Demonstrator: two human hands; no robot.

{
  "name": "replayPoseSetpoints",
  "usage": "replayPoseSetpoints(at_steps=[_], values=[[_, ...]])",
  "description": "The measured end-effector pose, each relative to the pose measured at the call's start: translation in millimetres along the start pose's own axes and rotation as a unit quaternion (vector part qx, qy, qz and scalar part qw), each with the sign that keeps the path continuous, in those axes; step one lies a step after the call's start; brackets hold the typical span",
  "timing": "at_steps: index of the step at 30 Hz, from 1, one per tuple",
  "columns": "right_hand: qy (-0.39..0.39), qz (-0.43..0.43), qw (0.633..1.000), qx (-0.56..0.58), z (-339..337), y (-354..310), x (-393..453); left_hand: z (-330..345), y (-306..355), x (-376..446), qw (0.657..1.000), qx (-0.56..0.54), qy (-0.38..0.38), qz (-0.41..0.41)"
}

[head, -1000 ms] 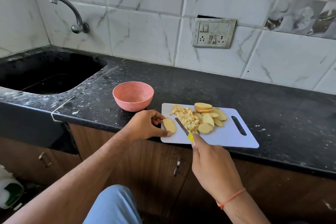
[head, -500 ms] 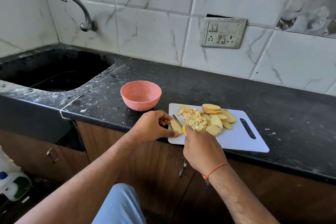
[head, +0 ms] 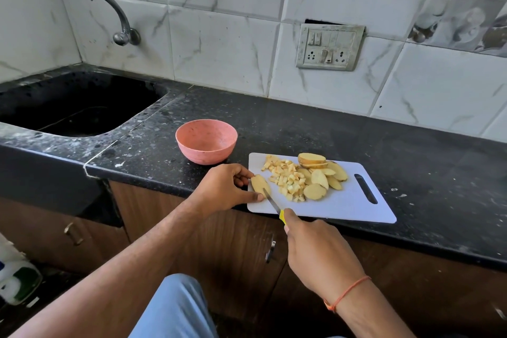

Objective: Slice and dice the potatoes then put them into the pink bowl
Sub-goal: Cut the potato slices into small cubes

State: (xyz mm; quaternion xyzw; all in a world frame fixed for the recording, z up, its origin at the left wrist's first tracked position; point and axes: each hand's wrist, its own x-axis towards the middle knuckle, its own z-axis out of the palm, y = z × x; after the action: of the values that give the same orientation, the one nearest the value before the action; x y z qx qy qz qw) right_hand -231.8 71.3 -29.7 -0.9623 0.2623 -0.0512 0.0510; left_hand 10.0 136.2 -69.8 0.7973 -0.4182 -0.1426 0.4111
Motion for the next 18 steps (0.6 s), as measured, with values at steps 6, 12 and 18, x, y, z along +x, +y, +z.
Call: replayPoseSetpoints(at_steps=[6,12,18], values=[[0.007,0.009,1.000,0.025,-8,8,-27,-2,1,2,1.000,0.004,-0.014,-0.002],[0.040,0.016,0.998,0.046,-23,4,-17,-11,0,5,0.998,-0.003,-0.054,-0.006],[0.050,0.008,0.997,0.057,-13,-7,20,-7,-2,5,0.999,-0.009,-0.040,-0.012]])
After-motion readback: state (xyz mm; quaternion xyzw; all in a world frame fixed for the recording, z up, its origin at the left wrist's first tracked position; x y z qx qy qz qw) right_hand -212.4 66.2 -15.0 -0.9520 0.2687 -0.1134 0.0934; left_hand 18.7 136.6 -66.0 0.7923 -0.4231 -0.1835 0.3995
